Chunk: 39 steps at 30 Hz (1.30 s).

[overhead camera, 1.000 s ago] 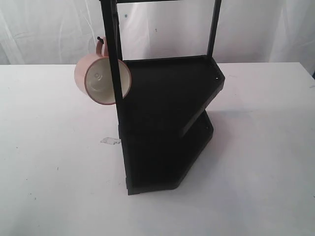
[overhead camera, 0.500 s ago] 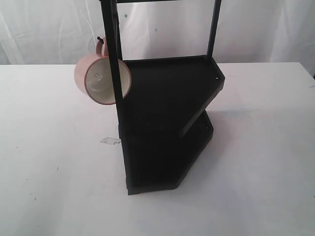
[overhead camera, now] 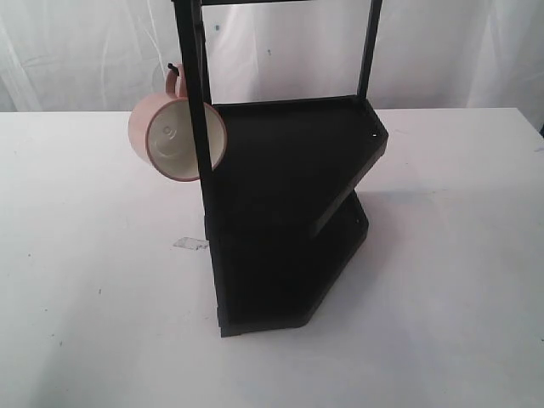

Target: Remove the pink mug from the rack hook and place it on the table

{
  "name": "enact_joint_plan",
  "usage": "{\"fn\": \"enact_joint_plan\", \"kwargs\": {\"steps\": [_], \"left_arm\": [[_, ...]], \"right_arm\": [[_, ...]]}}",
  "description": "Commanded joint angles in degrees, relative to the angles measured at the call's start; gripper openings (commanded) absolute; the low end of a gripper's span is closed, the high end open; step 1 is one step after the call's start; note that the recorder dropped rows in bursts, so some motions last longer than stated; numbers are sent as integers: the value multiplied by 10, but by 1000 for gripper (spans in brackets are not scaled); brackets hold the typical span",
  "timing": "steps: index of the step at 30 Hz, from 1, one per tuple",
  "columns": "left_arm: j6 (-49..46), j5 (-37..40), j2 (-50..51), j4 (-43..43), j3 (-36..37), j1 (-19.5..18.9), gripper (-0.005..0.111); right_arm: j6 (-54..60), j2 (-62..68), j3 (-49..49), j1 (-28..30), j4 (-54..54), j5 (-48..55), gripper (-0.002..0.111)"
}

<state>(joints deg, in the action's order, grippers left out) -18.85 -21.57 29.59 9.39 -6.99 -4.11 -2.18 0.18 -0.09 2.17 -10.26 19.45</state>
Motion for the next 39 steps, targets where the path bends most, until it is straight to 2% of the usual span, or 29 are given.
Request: {"fn": "enact_joint_plan", "kwargs": {"steps": [1, 5, 10, 16, 20, 23, 27, 30, 33, 39], "left_arm": [[50, 14, 75, 6, -27, 3, 0], [126, 103, 146, 8, -86, 3, 0], [133, 189, 192, 8, -167, 3, 0], [212, 191, 194, 9, -184, 3, 0], [207, 219, 194, 3, -184, 4, 0], [199, 262, 197, 1, -199, 18, 0], [170, 383, 226, -2, -267, 32, 0], [154, 438, 250, -2, -311, 47, 0], [154, 461, 252, -2, -339, 75, 0], [84, 526, 217, 1, -387, 145, 0]], "right_arm": [[-2, -2, 1, 2, -1, -2, 0], [-2, -2, 1, 2, -1, -2, 0], [-2, -2, 1, 2, -1, -2, 0], [-2, -2, 1, 2, -1, -2, 0], [-2, -2, 1, 2, -1, -2, 0], [-2, -2, 1, 2, -1, -2, 0], [-4, -2, 1, 2, -1, -2, 0], [-13, -2, 1, 2, -1, -2, 0], [-13, -2, 1, 2, -1, -2, 0], [-13, -2, 1, 2, -1, -2, 0]]}}
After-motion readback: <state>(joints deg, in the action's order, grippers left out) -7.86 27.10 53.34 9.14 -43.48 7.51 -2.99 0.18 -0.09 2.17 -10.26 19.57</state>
